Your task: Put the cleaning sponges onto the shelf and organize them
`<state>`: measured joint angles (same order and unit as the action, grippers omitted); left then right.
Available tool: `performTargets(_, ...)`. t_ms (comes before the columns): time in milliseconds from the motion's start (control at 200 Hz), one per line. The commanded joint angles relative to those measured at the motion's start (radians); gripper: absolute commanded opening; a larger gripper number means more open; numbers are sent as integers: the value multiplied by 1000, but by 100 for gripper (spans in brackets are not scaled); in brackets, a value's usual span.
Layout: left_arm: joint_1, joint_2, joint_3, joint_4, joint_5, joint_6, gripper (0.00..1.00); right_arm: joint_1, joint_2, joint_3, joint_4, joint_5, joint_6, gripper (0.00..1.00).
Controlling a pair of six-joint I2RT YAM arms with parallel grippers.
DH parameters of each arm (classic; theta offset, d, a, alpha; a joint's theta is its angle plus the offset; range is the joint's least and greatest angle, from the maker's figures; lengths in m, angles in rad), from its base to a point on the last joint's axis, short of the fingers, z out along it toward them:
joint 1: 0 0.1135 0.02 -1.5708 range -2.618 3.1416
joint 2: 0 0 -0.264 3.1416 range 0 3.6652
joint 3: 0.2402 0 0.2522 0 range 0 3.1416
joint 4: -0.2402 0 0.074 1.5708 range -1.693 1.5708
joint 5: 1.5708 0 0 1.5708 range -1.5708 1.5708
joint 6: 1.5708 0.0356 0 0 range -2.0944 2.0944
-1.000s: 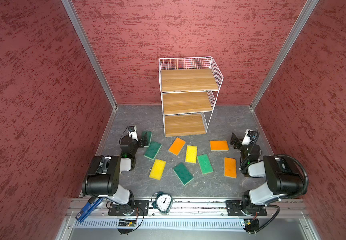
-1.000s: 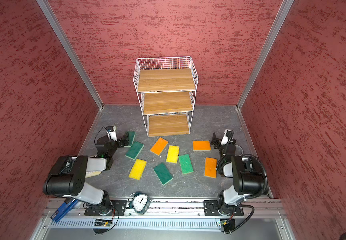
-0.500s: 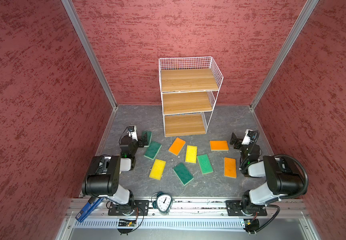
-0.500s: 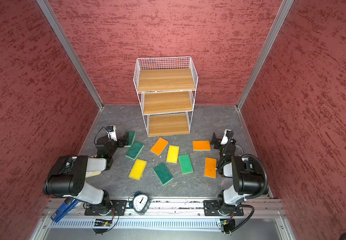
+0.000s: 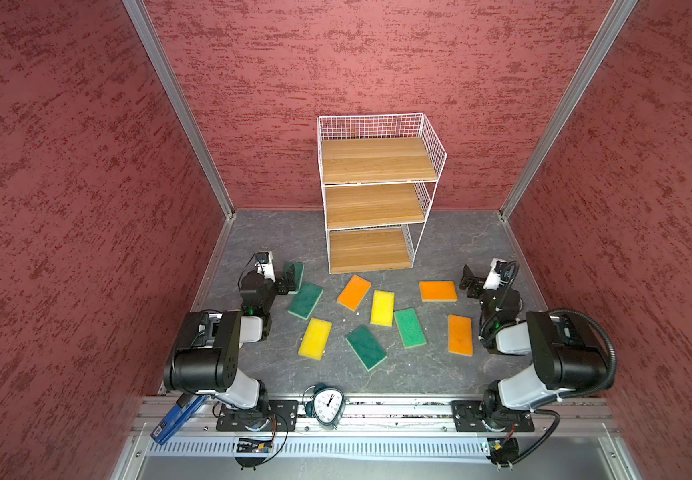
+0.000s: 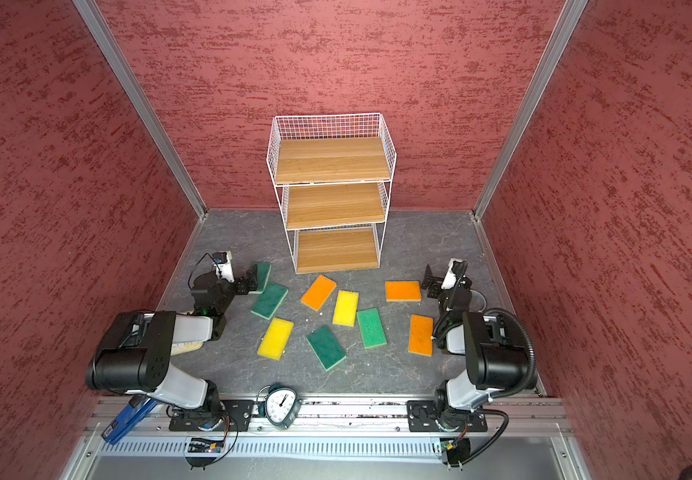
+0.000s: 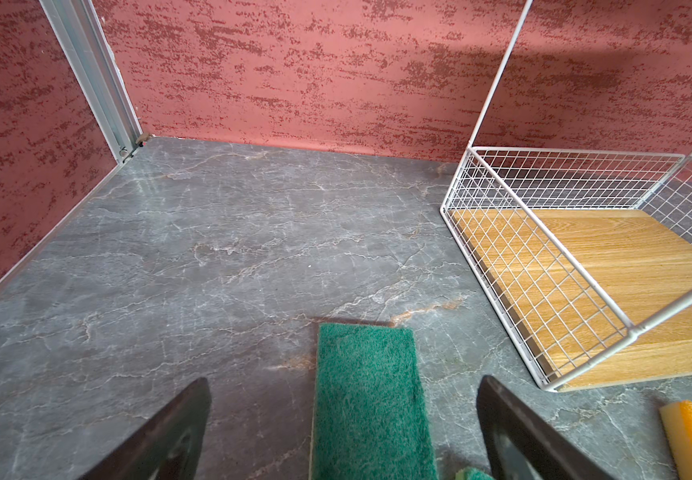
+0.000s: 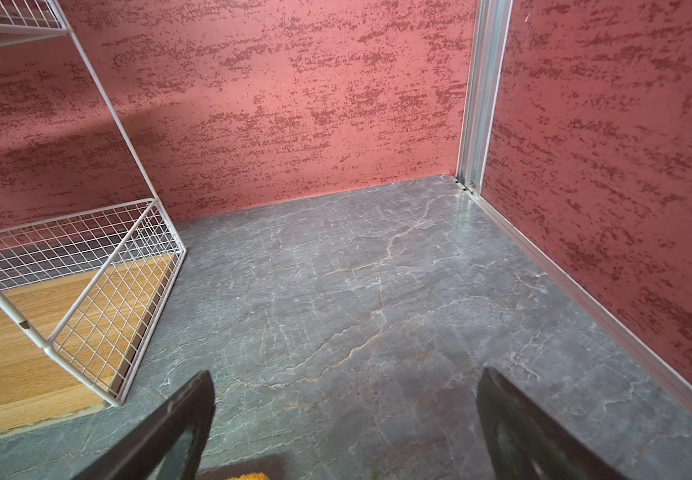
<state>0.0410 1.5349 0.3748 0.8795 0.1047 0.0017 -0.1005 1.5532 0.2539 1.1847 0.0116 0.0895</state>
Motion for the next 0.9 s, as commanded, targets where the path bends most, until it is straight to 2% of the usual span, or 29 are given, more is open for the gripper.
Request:
performTargets(0,9,1,8,5,9,9,100,5,-7,-4,33,21,-11,99)
performTargets(286,8,-2,6,9,16,14,99,5,-8,-6,37,19,-11,99)
performTargets(356,7,-21,19,-37,54,29,99,4,-10,-3,31,16,-11,99)
performTargets(466,3,-35,34,-67,54,35,99,5,-46,4,-15,17,-13,99)
performTargets(581,-4,-85,40,-128,32,32,99,5,-140,30,-144,63,1,99)
performTargets(812,-10,-228,154,-534,-68,-18,100,6,-271,158,-548,94,32,99)
performTargets(897,-27,-282,161,-599,-105,-27,99,19,-322,187,-654,124,39,99)
